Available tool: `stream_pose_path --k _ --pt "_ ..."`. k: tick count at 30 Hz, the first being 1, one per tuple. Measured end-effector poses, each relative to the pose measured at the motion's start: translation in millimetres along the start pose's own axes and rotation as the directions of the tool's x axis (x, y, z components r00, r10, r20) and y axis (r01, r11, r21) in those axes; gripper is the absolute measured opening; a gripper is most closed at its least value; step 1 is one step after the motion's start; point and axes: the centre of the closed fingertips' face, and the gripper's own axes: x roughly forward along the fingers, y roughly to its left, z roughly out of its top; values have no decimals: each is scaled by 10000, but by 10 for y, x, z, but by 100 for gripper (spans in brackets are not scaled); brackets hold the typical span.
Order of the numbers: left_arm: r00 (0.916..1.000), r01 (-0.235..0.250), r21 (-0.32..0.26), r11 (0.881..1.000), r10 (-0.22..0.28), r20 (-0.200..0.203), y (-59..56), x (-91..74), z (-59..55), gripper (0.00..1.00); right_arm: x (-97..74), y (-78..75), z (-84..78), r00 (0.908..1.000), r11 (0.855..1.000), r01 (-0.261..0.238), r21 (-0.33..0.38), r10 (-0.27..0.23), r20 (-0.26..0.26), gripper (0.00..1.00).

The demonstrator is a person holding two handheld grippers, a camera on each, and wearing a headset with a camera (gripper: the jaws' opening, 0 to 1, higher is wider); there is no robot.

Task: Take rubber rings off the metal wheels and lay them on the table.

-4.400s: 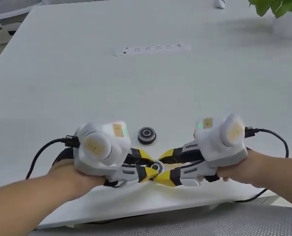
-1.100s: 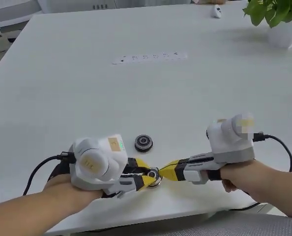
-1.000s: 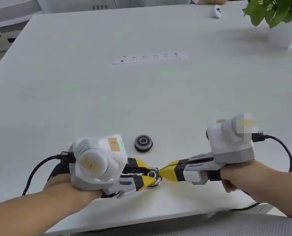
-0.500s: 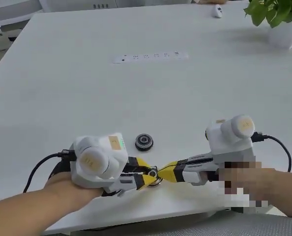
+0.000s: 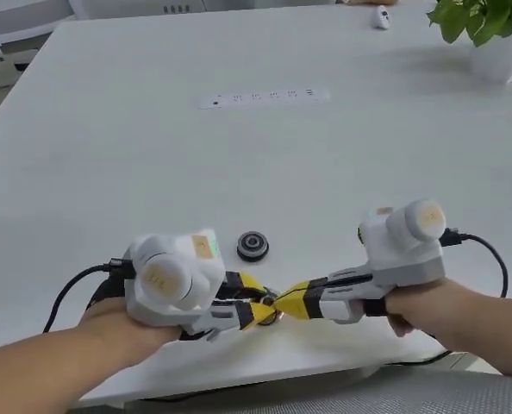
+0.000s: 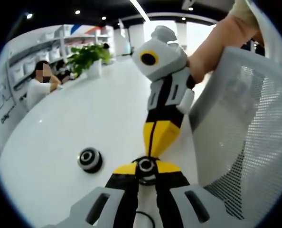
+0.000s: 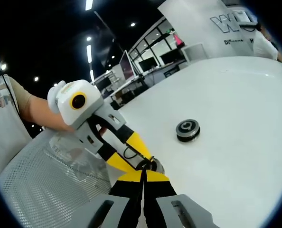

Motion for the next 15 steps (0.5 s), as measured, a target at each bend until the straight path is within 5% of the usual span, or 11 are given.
stream_pose_path --k 3,15 --pt "10000 73 -258 9996 -72 6 10 0 -2 13 -16 -46 -1 9999 9999 143 38 -143 52 0" --pt "9998 90 369 9993 -84 -176 2 -12 9 17 -30 -56 34 9996 9998 213 6 -213 171 0"
